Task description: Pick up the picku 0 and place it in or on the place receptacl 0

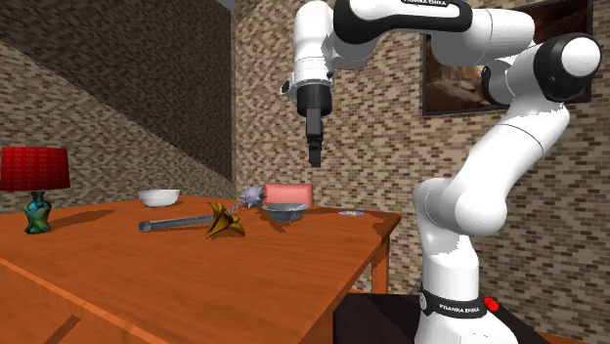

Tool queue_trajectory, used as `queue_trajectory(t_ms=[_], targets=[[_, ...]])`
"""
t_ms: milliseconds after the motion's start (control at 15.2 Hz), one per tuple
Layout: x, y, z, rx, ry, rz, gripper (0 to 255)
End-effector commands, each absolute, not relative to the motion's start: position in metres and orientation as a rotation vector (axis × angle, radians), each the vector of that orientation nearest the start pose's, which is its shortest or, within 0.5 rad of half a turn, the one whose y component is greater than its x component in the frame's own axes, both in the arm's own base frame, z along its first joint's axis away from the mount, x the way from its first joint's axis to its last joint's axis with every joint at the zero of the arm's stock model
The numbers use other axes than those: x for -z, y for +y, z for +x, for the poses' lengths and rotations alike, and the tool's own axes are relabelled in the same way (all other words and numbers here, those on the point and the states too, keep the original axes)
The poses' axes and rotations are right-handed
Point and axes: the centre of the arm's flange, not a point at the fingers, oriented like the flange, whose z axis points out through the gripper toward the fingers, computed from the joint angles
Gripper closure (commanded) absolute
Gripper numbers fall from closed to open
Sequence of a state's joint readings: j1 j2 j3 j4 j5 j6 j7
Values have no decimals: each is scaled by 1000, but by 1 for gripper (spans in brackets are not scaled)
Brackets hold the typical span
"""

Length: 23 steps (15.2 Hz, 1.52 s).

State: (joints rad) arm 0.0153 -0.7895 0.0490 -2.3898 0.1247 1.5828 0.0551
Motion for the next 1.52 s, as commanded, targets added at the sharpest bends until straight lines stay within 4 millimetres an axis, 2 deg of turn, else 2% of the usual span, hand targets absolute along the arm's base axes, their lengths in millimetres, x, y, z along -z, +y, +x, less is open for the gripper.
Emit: queue_trajectory(t_ms=[0, 330, 726, 1056, 1452], targets=[[-577, 37, 305, -35, 13, -3053, 0], [-556, 32, 365, -24, 201, -3095, 0], [-533, 15, 435, -10, 435, -3131, 0], [-514, -8, 491, 2, 634, -3148, 0], [-494, -45, 554, 17, 878, -3150, 0]])
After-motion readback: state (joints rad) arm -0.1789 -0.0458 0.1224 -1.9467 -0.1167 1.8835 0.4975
